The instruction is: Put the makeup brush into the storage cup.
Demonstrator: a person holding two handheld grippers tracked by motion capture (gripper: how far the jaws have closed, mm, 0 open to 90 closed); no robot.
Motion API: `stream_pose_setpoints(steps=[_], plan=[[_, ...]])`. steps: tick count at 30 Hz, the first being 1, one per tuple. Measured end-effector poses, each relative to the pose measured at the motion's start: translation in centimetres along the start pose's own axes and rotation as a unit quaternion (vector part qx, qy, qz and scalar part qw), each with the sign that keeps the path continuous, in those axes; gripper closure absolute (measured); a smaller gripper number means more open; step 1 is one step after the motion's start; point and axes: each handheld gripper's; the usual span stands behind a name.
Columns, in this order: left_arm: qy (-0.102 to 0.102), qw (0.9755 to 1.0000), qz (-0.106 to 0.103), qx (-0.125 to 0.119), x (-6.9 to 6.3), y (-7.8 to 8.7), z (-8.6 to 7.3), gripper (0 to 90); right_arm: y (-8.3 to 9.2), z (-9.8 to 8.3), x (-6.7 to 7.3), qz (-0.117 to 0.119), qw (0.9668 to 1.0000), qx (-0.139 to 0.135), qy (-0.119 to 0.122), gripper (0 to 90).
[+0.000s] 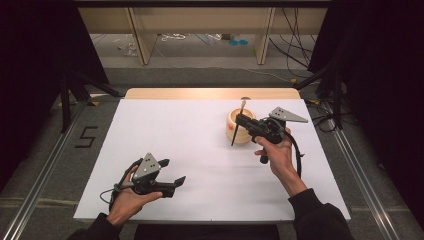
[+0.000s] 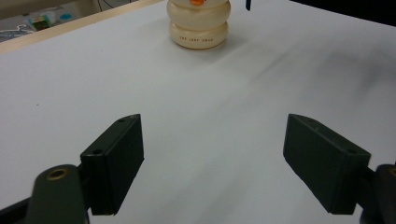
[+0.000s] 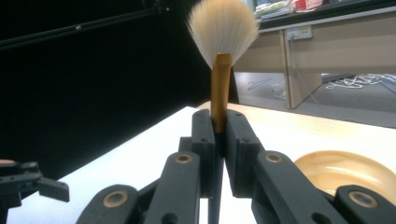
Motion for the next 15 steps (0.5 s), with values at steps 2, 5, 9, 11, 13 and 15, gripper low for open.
stream_pose_setpoints(steps=[2,5,9,11,13,15], plan=[[0.004,1.0000,-0.002,-0.002,-0.1,-0.1,0.0,20.1,0.1,0.1,-0.4,-0.005,1.0000,-0.002,0.004,83.3],[0.004,1.0000,-0.003,-0.002,-0.1,-0.1,0.0,20.0,0.1,0.1,-0.8,-0.008,0.9999,-0.007,-0.007,83.3],[0.004,1.0000,-0.004,-0.003,-0.1,-0.1,0.0,20.0,0.1,0.0,-1.3,-0.017,0.9998,-0.006,-0.008,83.3],[0.002,1.0000,-0.003,-0.002,-0.1,0.0,0.0,20.0,0.1,0.0,-1.4,-0.018,0.9998,-0.007,-0.009,83.3],[0.001,1.0000,-0.002,-0.003,-0.1,0.0,0.0,20.0,0.2,0.1,-1.6,-0.020,0.9998,-0.001,-0.005,83.3],[0.000,1.0000,-0.003,-0.003,0.0,0.0,0.1,20.0,0.3,0.1,-1.7,-0.022,0.9997,-0.003,-0.011,83.3]])
Point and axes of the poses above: each handheld gripper's, and its own axes: y roughly backward along the jaws, z roughly out of its top, x roughly to its left, and after that the axes turned 13 degrees about y, right-handed
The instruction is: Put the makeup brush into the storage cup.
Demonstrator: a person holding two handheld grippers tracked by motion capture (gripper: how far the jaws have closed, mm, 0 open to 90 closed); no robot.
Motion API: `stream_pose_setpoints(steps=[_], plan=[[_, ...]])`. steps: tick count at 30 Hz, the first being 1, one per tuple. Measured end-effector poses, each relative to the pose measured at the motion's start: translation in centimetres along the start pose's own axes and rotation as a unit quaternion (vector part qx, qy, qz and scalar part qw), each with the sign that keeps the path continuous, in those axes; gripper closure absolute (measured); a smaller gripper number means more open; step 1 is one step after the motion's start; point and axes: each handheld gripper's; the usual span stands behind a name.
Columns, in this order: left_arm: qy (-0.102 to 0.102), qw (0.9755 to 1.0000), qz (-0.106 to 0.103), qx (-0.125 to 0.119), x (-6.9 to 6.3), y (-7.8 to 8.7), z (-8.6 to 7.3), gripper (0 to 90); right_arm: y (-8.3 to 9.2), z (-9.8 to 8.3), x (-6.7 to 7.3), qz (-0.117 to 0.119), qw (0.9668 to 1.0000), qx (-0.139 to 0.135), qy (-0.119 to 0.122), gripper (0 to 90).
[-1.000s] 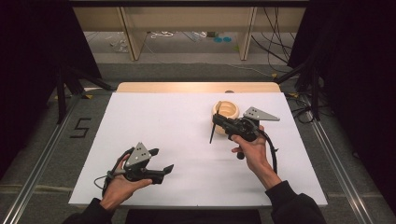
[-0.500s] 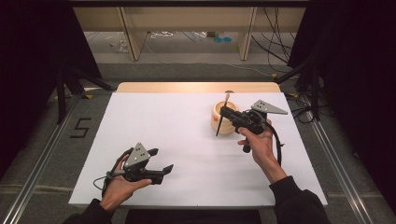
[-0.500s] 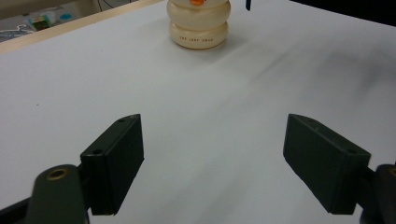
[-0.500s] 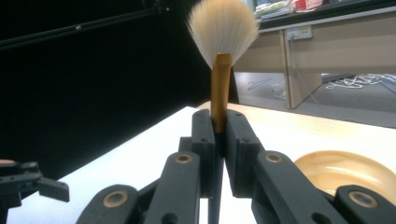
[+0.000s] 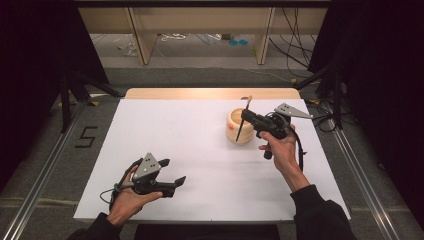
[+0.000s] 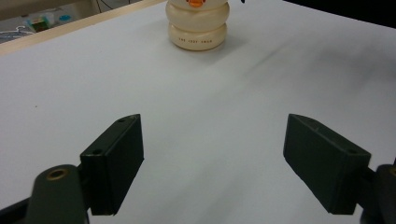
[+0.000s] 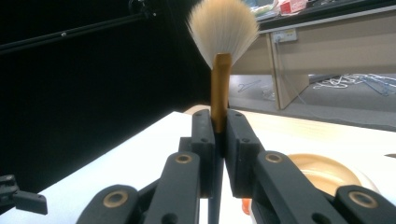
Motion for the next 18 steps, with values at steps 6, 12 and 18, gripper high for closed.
stream_pose_setpoints(steps=[6,12,18], plan=[[-0.001,1.0000,0.002,-0.002,0.0,0.0,0.1,20.1,0.1,0.0,-0.6,-0.005,0.9999,-0.009,-0.005,83.3],[0.000,1.0000,0.001,-0.003,0.0,0.0,0.1,20.1,0.2,0.6,-0.7,-0.009,0.9999,-0.013,0.006,83.3],[-0.001,1.0000,-0.001,-0.005,-0.1,0.0,0.1,20.1,0.2,1.5,-0.7,-0.015,0.9997,-0.015,0.009,83.3]])
Point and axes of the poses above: each handheld gripper's, and its own axes: y roughly backward along the jaws, z roughly out of its top, x roughly to its left, and after that the axes turned 13 degrees about y, right-handed
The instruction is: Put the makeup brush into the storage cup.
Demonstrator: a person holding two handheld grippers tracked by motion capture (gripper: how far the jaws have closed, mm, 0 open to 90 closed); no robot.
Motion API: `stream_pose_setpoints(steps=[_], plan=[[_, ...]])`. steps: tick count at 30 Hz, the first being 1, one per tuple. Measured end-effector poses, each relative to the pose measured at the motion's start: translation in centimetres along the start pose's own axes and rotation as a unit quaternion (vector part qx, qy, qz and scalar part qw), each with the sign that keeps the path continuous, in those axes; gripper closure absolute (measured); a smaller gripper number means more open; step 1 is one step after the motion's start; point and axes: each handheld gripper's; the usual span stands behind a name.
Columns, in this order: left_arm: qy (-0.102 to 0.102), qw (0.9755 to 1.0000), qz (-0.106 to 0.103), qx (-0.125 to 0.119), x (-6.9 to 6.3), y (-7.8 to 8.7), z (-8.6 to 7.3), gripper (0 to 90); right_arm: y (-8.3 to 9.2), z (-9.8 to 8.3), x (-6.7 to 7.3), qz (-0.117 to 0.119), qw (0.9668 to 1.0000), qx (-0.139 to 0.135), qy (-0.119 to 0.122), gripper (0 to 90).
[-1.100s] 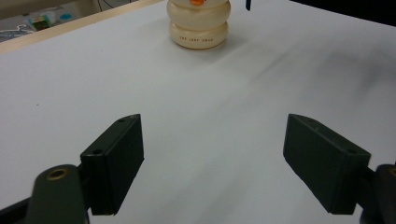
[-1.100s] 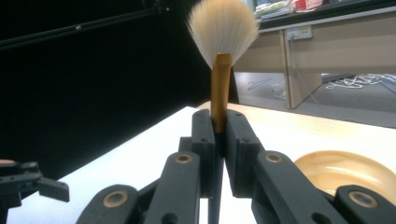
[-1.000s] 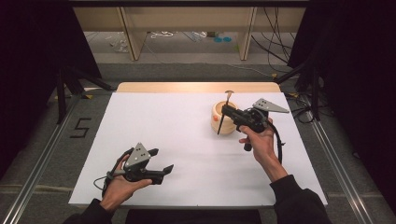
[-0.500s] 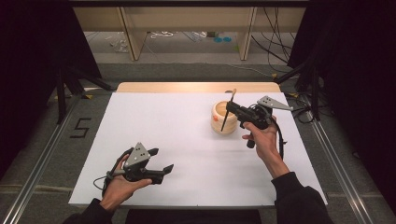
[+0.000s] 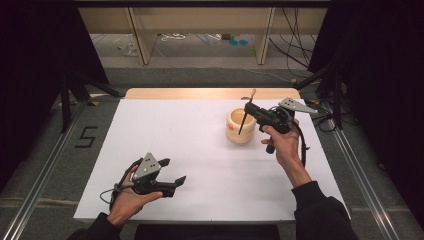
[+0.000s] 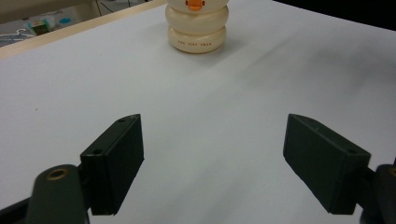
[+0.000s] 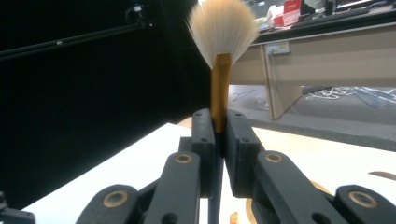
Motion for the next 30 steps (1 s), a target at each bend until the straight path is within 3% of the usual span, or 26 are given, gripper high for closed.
stream_pose_setpoints(steps=[9,12,20,30], plan=[[-0.007,1.0000,-0.002,-0.001,0.1,-0.1,0.0,20.2,0.0,0.8,-0.9,-0.009,0.9999,-0.010,0.006,83.3],[-0.007,1.0000,-0.001,0.001,0.1,0.0,0.0,20.2,-0.2,1.0,-1.1,-0.009,0.9998,-0.018,-0.003,83.3],[0.004,1.0000,-0.002,0.001,0.1,-0.1,0.0,20.2,-0.5,1.7,-1.7,-0.015,0.9997,-0.019,0.000,83.3],[0.001,1.0000,-0.002,0.002,0.1,-0.1,0.0,20.2,-1.0,2.2,-2.6,-0.026,0.9993,-0.025,-0.005,83.3]])
Point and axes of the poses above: each handheld gripper's, and its own axes: y roughly backward along the jaws, z roughly out of its top, x roughly to its left, and after that the axes turned 13 degrees about y, right-handed
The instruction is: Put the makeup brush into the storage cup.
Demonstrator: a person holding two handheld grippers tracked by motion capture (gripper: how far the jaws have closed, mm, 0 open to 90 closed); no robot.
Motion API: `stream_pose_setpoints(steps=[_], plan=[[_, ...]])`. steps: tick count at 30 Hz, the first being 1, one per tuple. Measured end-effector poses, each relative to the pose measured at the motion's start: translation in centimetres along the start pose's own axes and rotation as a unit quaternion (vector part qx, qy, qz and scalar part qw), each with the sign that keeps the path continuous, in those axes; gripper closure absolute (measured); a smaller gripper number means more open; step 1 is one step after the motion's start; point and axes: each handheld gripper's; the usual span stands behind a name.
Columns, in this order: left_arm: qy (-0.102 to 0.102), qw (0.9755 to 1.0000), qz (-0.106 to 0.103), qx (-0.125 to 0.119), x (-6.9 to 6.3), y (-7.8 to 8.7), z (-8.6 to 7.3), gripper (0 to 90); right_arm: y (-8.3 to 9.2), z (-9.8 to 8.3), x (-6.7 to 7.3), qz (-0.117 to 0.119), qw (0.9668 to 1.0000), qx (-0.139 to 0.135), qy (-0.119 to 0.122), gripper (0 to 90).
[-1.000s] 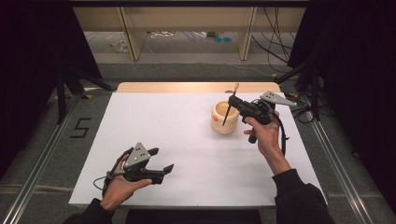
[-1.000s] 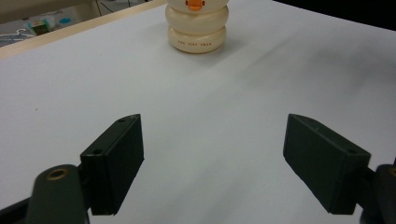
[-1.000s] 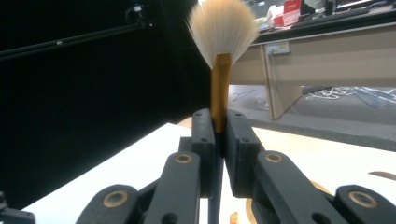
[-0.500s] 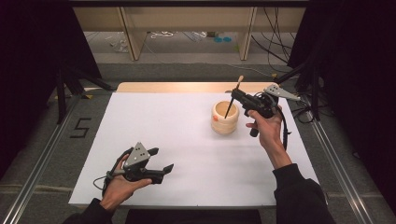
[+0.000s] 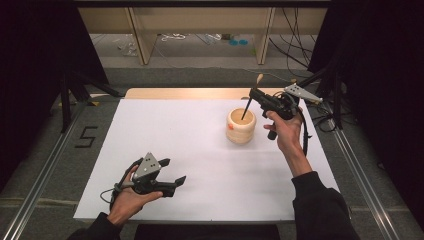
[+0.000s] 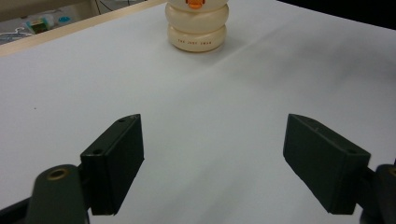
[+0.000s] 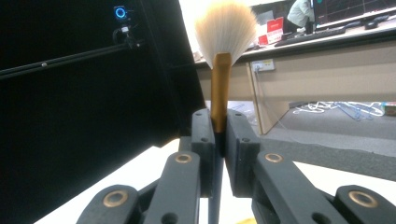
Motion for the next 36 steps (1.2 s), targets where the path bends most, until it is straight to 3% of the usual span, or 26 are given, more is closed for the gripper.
stream_pose_setpoints(steps=[5,10,20,36], plan=[[0.000,1.0000,-0.002,0.000,0.0,0.0,0.0,20.2,-0.4,0.1,-0.3,-0.005,0.9999,-0.015,-0.001,83.3],[-0.001,1.0000,-0.002,0.000,-0.1,0.0,0.0,20.2,-0.5,-0.2,-0.5,-0.009,1.0000,0.002,0.000,83.3],[0.001,1.0000,-0.002,0.000,-0.1,-0.1,0.0,20.2,-1.0,-0.7,-1.2,-0.019,0.9998,-0.003,0.001,83.3],[-0.001,1.0000,-0.006,-0.001,-0.1,0.0,0.0,20.2,-1.7,-1.7,-1.4,-0.028,0.9994,0.018,0.012,83.2]])
Point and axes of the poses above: each handheld gripper's, and its own axes: y roughly backward along the jaws, z roughly out of its top, x roughly to its left, and after that the axes turned 13 degrees about y, right-handed
